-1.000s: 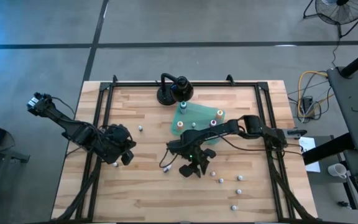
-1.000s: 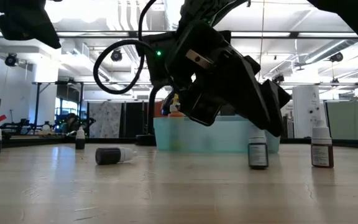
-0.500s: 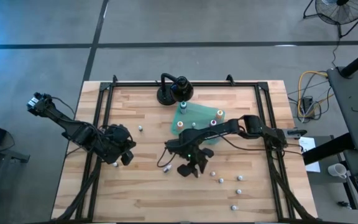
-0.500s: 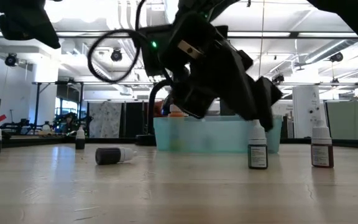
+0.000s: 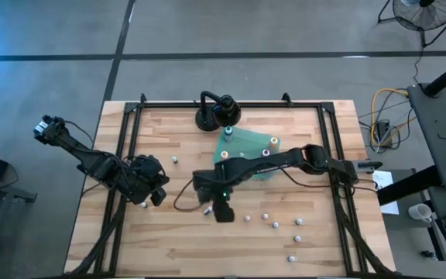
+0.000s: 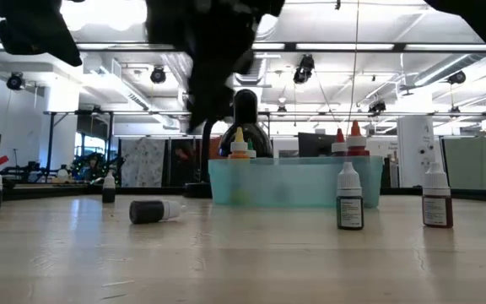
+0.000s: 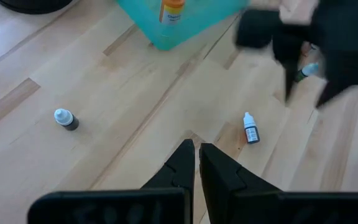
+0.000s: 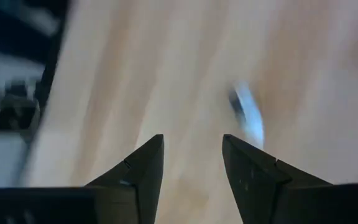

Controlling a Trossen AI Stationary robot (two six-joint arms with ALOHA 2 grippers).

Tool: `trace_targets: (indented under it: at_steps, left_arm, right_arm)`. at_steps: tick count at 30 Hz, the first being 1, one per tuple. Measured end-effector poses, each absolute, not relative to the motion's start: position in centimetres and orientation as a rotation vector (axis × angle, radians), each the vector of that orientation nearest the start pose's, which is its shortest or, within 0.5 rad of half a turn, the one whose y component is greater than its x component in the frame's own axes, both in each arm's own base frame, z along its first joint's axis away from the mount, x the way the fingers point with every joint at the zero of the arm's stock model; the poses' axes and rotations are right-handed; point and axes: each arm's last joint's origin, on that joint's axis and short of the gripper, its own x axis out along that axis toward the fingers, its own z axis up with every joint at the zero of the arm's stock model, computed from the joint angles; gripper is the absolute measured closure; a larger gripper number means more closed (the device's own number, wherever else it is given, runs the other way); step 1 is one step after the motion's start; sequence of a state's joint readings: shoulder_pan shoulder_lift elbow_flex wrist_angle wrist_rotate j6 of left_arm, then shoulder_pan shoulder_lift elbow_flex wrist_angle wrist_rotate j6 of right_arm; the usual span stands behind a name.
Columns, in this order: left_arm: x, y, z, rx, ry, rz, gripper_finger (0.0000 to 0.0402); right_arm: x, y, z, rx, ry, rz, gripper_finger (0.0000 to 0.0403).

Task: Pick & Place food coloring
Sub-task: Move the red food coloring bottle to the middle of the table

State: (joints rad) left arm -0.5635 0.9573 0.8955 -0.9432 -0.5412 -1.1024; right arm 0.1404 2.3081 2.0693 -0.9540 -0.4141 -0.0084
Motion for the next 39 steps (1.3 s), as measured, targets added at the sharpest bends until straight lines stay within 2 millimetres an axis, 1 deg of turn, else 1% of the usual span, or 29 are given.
trace_targets:
  at_steps: [2,3,5,8,10,12,18,23,28,32,39]
  left_arm:
    - [14.8,-7.6,28.6,-0.510,0.743,0.427,0.0401]
    - [14.8,-7.6,28.6,-0.512,0.744,0.426,0.0401]
    - [14.8,-7.6,28.6,-0.517,0.744,0.427,0.0401]
    - [14.8,-7.6,28.6,-0.522,0.747,0.425,0.0401]
    - [14.8,-7.6,28.6,-0.525,0.752,0.422,0.0401]
    - [14.8,-7.7,28.6,-0.526,0.752,0.421,0.0401]
    - [14.8,-7.7,28.6,-0.525,0.754,0.419,0.0401]
    - [14.8,-7.6,28.6,-0.525,0.754,0.419,0.0401]
    - [14.8,-7.7,28.6,-0.514,0.756,0.415,0.0401]
    - [14.8,-7.6,28.6,-0.514,0.756,0.415,0.0401]
    - [14.8,-7.7,28.6,-0.513,0.756,0.415,0.0401]
  right_arm:
    - [48.2,8.8,21.2,-0.034,1.073,0.623,0.0243]
    - [48.4,9.1,21.2,-0.102,1.030,0.650,0.0241]
    - [48.8,9.3,20.8,-0.188,1.000,0.604,0.0239]
    - [49.1,8.7,19.5,-0.240,1.052,0.483,0.0238]
    - [49.2,8.5,18.6,-0.255,1.077,0.457,0.0239]
    - [49.3,8.6,18.0,-0.266,1.083,0.467,0.0240]
    - [49.0,8.7,17.0,-0.325,1.101,0.511,0.0241]
    - [48.9,8.6,16.3,-0.334,1.118,0.500,0.0241]
    - [48.8,8.6,15.0,-0.327,1.147,0.505,0.0241]
    - [49.0,8.7,14.9,-0.328,1.121,0.500,0.0241]
    - [49.0,8.7,14.8,-0.325,1.124,0.498,0.0241]
